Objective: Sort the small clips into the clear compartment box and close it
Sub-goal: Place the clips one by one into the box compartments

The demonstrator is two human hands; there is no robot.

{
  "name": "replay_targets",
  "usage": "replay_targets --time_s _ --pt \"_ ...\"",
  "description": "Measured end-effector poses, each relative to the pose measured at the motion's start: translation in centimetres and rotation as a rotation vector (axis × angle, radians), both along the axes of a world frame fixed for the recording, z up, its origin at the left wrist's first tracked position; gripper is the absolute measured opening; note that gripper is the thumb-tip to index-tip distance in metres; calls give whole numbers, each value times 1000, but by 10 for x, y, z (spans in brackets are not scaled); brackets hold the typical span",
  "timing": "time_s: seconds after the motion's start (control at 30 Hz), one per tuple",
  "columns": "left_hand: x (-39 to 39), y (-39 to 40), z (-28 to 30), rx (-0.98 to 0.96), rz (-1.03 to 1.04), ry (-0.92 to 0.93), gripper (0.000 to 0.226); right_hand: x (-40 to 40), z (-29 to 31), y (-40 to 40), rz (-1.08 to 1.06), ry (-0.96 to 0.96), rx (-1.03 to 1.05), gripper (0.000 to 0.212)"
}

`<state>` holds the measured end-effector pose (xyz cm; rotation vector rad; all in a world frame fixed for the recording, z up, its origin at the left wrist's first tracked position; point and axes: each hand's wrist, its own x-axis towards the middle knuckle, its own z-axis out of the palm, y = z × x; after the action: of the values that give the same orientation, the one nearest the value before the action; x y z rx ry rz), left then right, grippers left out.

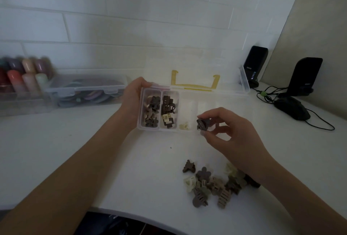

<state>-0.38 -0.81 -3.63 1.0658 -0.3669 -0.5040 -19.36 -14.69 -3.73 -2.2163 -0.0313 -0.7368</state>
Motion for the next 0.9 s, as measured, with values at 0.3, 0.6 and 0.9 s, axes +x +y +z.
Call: replay_targets --time_s 0.3,0.6,0.9 --pt "-9 -10 -3 46 -1 -102 23 0 -1 3 -48 -46 -72 26" --pt "-31 -19 -3 89 56 -226 23 3 0 4 -54 -48 -384 28" --pt "-36 -29 -6 99 118 -149 40 24 19 29 -147 70 -1096 27"
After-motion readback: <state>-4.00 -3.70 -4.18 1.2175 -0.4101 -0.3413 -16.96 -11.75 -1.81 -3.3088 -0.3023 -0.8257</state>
